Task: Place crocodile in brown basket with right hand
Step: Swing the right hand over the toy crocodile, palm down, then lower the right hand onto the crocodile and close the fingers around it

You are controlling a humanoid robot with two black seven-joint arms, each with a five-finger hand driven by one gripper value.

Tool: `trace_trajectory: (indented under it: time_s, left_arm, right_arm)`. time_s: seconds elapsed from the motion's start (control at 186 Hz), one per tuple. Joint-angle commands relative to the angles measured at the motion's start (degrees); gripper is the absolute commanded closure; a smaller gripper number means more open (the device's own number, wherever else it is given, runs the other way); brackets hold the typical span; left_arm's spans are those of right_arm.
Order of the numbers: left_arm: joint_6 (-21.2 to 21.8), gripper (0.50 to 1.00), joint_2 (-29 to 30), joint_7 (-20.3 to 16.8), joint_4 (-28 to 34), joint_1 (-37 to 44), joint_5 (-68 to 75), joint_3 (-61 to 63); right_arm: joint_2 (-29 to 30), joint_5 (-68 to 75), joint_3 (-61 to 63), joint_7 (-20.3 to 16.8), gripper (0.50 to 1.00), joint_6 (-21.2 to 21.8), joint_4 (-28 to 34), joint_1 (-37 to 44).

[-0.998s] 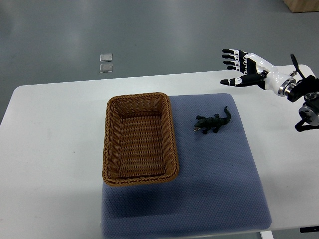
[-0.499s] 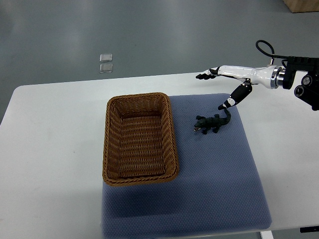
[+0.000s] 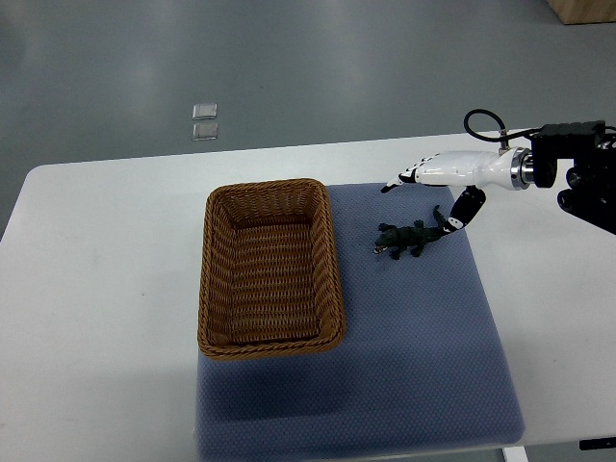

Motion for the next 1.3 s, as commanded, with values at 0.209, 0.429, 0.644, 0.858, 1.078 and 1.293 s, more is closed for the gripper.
trace_trajectory:
  time_s: [0.209,0.429,0.644,0.858,1.078,1.293]
  left_arm:
    - [0.0,0.500,0.0,0.0,0.0,0.0,0.0,0.0]
    - [0.0,0.500,0.0,0.0,0.0,0.0,0.0,0.0]
    - [0.0,0.500,0.0,0.0,0.0,0.0,0.0,0.0]
    - [0.0,0.500,0.0,0.0,0.0,0.0,0.0,0.0]
    - [0.0,0.500,0.0,0.0,0.0,0.0,0.0,0.0]
    - [0.0,0.500,0.0,0.0,0.0,0.0,0.0,0.0]
  right_arm:
    - [1.3,-2.9,-4.5,0.0,0.583,-5.4,-0.1,1.0]
    - [2.5,-6.3,-6.8,0.0,0.587,-8.0,-0.1,1.1]
    - [3.1,-8.8,-8.5,0.0,0.587,-10.4,-0.2,1.0]
    - [3.5,-10.3,-9.0,0.0,0.591,-12.6,-0.1,1.0]
    - [3.8,-11.9,-10.1,0.0,0.597,-14.8,-0.2,0.8]
    - [4.5,-13.0,-11.3,0.0,0.611,-15.9,-0.2,0.7]
